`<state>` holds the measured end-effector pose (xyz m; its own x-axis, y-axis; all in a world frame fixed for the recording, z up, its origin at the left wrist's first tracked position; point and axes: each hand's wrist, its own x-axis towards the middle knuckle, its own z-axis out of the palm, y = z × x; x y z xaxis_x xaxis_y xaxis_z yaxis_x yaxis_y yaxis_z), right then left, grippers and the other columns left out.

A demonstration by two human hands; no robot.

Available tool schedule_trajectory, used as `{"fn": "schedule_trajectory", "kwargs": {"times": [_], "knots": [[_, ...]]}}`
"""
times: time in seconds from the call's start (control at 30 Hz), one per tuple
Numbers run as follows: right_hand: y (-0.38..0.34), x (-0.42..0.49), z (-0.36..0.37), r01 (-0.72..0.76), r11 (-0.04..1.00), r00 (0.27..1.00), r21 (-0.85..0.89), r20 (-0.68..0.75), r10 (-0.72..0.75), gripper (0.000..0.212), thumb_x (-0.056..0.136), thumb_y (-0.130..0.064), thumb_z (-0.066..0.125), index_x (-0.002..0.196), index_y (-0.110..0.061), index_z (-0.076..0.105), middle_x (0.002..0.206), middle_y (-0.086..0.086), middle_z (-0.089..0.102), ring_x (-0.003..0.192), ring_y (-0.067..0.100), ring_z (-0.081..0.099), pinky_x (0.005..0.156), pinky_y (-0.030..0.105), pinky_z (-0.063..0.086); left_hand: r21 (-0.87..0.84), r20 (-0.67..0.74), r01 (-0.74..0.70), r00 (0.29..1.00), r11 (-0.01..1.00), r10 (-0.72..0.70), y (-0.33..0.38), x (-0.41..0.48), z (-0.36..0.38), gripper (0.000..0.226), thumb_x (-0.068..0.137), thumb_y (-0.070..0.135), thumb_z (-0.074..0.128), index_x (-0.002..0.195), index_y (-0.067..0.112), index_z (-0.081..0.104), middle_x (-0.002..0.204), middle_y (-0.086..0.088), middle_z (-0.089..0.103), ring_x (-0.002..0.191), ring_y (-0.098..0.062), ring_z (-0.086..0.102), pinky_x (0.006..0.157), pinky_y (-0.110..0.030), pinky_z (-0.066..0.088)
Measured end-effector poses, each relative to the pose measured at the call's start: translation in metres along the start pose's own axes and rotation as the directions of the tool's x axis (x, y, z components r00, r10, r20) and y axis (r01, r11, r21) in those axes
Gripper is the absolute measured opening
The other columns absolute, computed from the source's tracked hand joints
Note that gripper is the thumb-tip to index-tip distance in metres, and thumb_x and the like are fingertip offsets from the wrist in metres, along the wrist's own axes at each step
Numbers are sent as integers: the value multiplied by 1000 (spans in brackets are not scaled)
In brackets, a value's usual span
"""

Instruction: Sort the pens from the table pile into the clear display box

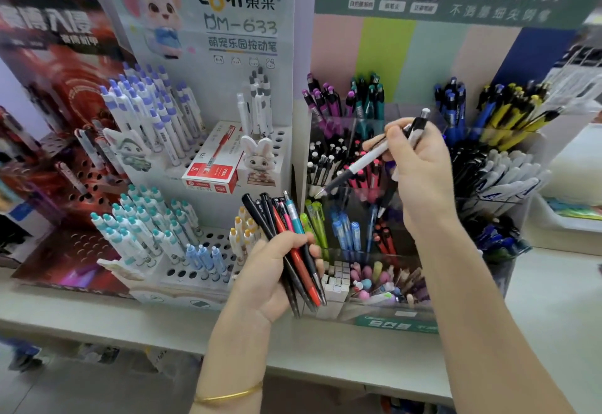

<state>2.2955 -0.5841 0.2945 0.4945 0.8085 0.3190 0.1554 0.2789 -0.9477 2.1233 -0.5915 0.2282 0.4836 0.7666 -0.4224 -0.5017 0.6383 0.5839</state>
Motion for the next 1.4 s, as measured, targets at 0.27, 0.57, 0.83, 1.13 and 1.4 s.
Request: {"fn": "schedule_trajectory", "kwargs": {"times": [0.27,0.57,0.83,1.13,1.4], "knots": [[4,12,29,302,900,945,-314,-24,-326,11,94,-23,54,87,-31,49,73,-11,62,85,25,65,80,46,50,18,39,0,999,1000,-1,3,-1,-1,20,71,2,63,91,-1,63,74,-10,60,61,-18,58,52,-30,51],[19,11,54,389,816,893,-427,-42,-448,11,89,-20,64,93,-10,60,69,-3,51,67,23,51,65,37,46,-13,155,19,988,1000,-17,9,-8,-2,18,79,-2,60,86,3,75,88,-10,65,69,-17,62,57,-30,55],[21,16,42,298,751,954,-589,150,-261,15,81,-14,72,88,-10,59,80,5,61,70,21,56,70,40,50,-39,104,18,994,999,-14,11,-10,-2,29,75,0,60,103,-1,68,98,-15,70,69,-17,62,55,-29,55],[24,2,43,437,716,887,-545,133,-441,26,87,-13,68,105,-3,52,90,2,43,71,-4,46,65,10,41,37,140,18,990,999,-24,12,-9,-2,20,77,3,59,77,7,79,83,-10,64,67,-15,63,57,-28,55],[53,3,40,459,453,807,-765,146,-572,35,96,-34,47,93,-10,72,76,5,64,73,27,55,62,38,44,41,146,12,989,999,-18,13,-7,-1,19,77,6,60,75,9,79,80,-9,63,67,-16,62,56,-28,54]]}}
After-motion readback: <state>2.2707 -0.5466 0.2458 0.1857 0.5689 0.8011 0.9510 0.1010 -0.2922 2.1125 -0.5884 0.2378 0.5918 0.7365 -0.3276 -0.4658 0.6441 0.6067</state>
